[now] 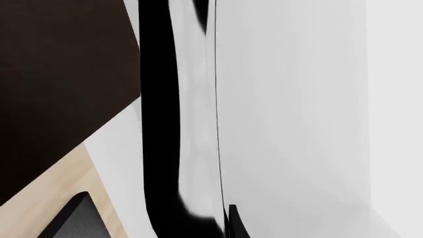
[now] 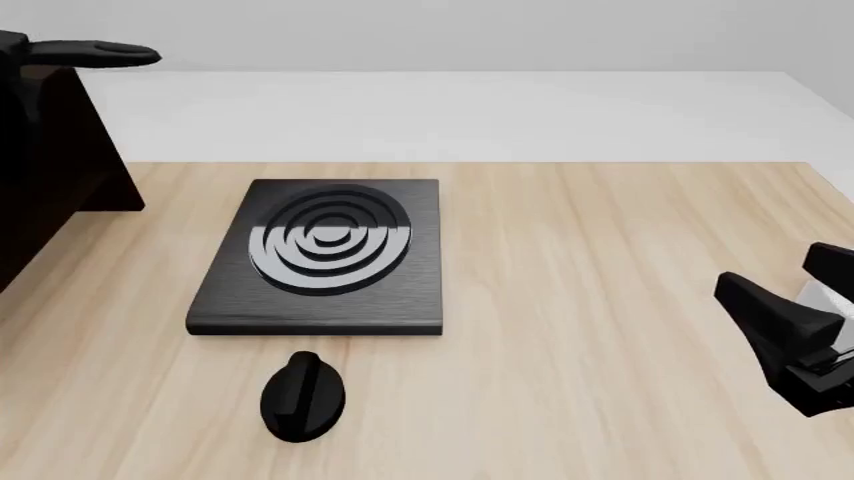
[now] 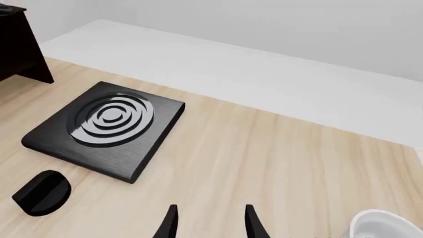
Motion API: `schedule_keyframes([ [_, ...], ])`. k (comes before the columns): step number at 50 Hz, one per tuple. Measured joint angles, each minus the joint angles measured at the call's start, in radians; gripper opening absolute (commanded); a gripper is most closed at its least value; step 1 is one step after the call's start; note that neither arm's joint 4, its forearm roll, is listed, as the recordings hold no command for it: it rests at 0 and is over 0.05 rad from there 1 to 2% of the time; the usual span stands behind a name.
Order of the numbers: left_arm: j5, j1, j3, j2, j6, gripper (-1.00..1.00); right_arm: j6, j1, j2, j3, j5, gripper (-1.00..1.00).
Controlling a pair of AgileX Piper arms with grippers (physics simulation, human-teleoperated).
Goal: Put the frying pan on the cabinet shelf.
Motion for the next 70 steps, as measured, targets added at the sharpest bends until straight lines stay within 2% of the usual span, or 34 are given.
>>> schedule_keyframes([
  [17, -0.074, 0.051, -0.002, 0.089, -0.009, -1.0, 0.001, -0.012, -0.012, -0.001, 0.008, 1.0],
  [33, -0.165, 0.083, 0.034, 0.178, -0.026, -1.0, 0.016, -0.023, -0.026, -0.001, 0.016, 1.0],
  [53, -0.196, 0.108, 0.037, 0.209, -0.031, -1.0, 0.029, -0.027, -0.032, -0.002, 0.019, 1.0],
  [70, -0.272, 0.121, 0.055, 0.234, -0.037, -1.0, 0.03, -0.027, -0.034, -0.002, 0.02, 1.0],
])
